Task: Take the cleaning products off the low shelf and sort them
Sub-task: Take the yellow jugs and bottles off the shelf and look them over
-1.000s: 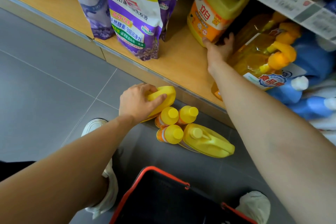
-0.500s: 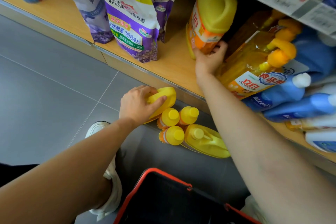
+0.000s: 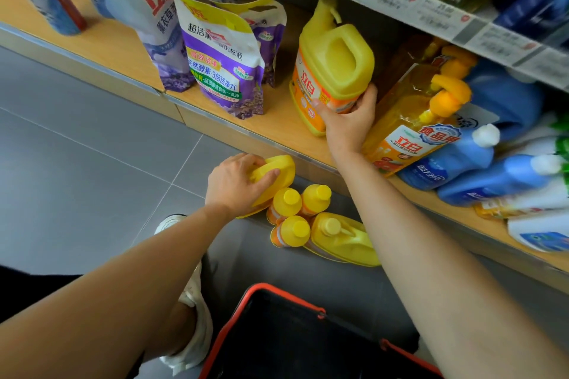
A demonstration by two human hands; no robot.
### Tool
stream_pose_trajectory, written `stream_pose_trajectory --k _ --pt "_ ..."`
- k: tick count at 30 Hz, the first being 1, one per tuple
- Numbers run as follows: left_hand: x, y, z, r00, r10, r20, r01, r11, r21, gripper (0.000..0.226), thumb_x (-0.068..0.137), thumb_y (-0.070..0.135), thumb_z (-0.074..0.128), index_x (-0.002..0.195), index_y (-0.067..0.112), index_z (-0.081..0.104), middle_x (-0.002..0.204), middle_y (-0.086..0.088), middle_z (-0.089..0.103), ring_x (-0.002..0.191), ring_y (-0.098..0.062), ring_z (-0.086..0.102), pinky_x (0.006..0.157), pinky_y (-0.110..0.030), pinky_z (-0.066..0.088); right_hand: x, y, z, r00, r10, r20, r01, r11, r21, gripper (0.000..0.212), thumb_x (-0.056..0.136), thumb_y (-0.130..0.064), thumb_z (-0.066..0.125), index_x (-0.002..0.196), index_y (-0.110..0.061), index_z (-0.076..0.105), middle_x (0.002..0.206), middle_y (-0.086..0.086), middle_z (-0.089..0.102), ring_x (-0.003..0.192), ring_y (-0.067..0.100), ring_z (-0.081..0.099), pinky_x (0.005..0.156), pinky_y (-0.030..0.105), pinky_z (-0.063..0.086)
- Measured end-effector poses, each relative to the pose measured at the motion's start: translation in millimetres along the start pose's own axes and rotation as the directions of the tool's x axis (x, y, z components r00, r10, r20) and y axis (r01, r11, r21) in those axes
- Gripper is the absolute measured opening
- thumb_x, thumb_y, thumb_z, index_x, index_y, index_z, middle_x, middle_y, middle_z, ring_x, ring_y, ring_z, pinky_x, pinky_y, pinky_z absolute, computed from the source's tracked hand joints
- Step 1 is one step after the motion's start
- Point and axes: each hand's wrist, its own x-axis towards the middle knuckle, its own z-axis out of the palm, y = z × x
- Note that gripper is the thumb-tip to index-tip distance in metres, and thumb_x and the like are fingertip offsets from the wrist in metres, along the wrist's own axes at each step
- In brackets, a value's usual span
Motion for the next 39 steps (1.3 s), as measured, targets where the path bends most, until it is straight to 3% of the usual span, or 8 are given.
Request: stream_pose_trajectory --k 5,10,14,18,24,30,33,39 --pt "5 4 -6 0.991 -0.053 0.119 0.06 0.997 -0.058 0.05 0.086 0.068 0.051 0.116 0.032 0.069 0.121 0.005 0.067 0.109 -0.019 0.059 0.083 -0.033 0.049 -17 -15 -23 0.989 -0.114 0.093 0.122 0.989 -0.082 0.083 0.068 -0.015 0.091 0.14 -0.013 0.051 0.137 0.003 0.059 0.129 0.014 0.055 0.106 0.034 0.05" --pt "10 23 -31 0.979 -0.089 0.184 0.108 0.989 -0.099 0.04 0.092 0.05 0.063 0.127 0.033 0.064 0.129 0.0 0.066 0.112 -0.023 0.061 0.09 -0.036 0.052 -37 -40 -64 0.954 -0.169 0.248 0.219 0.956 -0.194 0.075 0.073 -0.026 0.089 0.139 -0.019 0.054 0.131 -0.009 0.061 0.117 -0.006 0.055 0.092 0.005 0.045" --pt "12 68 -63 0.998 -0.049 0.045 0.063 0.91 -0.409 0.047 0.095 0.043 0.061 0.138 0.025 0.055 0.131 0.001 0.063 0.115 -0.018 0.061 0.101 -0.045 0.051 -50 -71 -103 0.922 -0.219 0.319 0.291 0.936 -0.197 0.073 0.074 -0.031 0.089 0.136 -0.017 0.055 0.128 -0.004 0.065 0.119 0.006 0.059 0.095 0.018 0.051" --pt "11 121 -108 0.991 0.132 0.029 -0.084 0.767 -0.636 0.049 0.101 0.039 0.056 0.146 0.022 0.046 0.133 0.004 0.061 0.12 -0.012 0.058 0.099 -0.034 0.051 -58 -104 -144 0.909 -0.203 0.365 0.275 0.948 -0.159 0.078 0.07 -0.026 0.092 0.138 -0.018 0.054 0.13 -0.003 0.065 0.122 0.008 0.059 0.1 0.025 0.051" --pt "-12 176 -155 0.919 0.386 0.083 -0.245 0.723 -0.646 0.03 0.103 0.036 0.052 0.129 0.022 0.059 0.091 0.025 0.066 0.08 0.005 0.062 0.063 -0.013 0.049 -82 -138 -204 0.909 -0.065 0.412 0.077 0.997 -0.013 0.081 0.06 -0.023 0.092 0.133 -0.02 0.057 0.122 -0.003 0.071 0.114 0.011 0.067 0.094 0.032 0.057" --pt "-49 210 -168 0.888 0.43 0.165 -0.163 0.628 -0.761 0.03 0.103 0.039 0.052 0.128 0.025 0.062 0.108 0.007 0.072 0.097 -0.009 0.069 0.072 -0.024 0.055 -115 -153 -240 0.865 0.016 0.501 -0.127 0.974 0.189 0.063 0.061 -0.012 0.092 0.115 -0.034 0.068 0.114 -0.001 0.075 0.106 0.017 0.071 0.079 0.028 0.059" --pt "-67 223 -169 0.894 0.433 0.112 -0.168 0.556 -0.814 0.031 0.105 0.03 0.051 0.127 0.012 0.062 0.098 0.006 0.074 0.08 -0.001 0.068 0.062 -0.015 0.052 -124 -149 -246 0.826 0.045 0.561 -0.211 0.949 0.235 0.065 0.065 -0.006 0.088 0.122 -0.028 0.065 0.123 0.005 0.072 0.115 0.023 0.068 0.086 0.035 0.059" --pt "-95 240 -163 0.826 0.563 0.01 -0.395 0.591 -0.703 0.031 0.096 0.03 0.06 0.122 0.013 0.063 0.113 -0.004 0.07 0.108 -0.017 0.067 0.087 -0.029 0.057 -133 -152 -252 0.882 0.02 0.471 -0.107 0.981 0.159 0.087 0.065 -0.02 0.091 0.142 -0.026 0.05 0.129 -0.007 0.068 0.122 0.014 0.063 0.099 0.033 0.055"
